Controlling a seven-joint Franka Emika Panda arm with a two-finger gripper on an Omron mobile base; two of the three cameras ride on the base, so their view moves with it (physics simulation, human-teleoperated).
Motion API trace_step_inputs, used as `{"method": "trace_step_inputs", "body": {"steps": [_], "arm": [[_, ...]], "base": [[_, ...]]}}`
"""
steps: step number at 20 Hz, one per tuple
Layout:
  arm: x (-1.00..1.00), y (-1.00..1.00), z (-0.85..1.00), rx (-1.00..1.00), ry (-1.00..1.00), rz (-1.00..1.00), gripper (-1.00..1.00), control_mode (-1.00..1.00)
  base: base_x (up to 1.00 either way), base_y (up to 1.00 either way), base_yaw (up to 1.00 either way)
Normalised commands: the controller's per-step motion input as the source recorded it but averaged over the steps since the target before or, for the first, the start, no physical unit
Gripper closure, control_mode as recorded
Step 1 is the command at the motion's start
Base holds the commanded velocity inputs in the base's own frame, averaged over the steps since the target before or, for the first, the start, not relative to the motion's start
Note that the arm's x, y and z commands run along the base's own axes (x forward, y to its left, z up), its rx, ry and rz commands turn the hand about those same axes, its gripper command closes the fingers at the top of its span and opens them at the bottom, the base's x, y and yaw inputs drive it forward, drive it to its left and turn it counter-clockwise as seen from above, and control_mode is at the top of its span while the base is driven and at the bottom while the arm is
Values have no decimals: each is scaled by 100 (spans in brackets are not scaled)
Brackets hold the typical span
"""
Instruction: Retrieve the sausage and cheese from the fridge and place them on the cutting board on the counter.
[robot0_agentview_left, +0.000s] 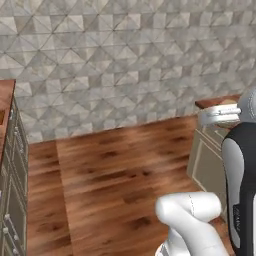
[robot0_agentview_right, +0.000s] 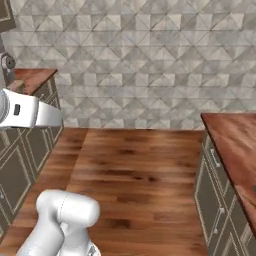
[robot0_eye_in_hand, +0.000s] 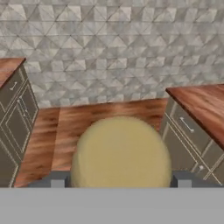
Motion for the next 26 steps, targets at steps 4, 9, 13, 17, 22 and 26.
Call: {"method": "trace_step_inputs", "body": {"steps": [4, 9, 13, 17, 22, 26], "arm": [[0, 0, 0, 0, 0, 0, 100, 100], [0, 0, 0, 0, 0, 0, 100, 100], [0, 0, 0, 0, 0, 0, 100, 100], [0, 0, 0, 0, 0, 0, 100, 100], [0, 0, 0, 0, 0, 0, 100, 100], [0, 0, 0, 0, 0, 0, 100, 100]], "base": [[4, 0, 100], [8, 0, 100], [87, -3, 84], [100, -3, 63], [100, -60, 38], [92, -74, 56]]}}
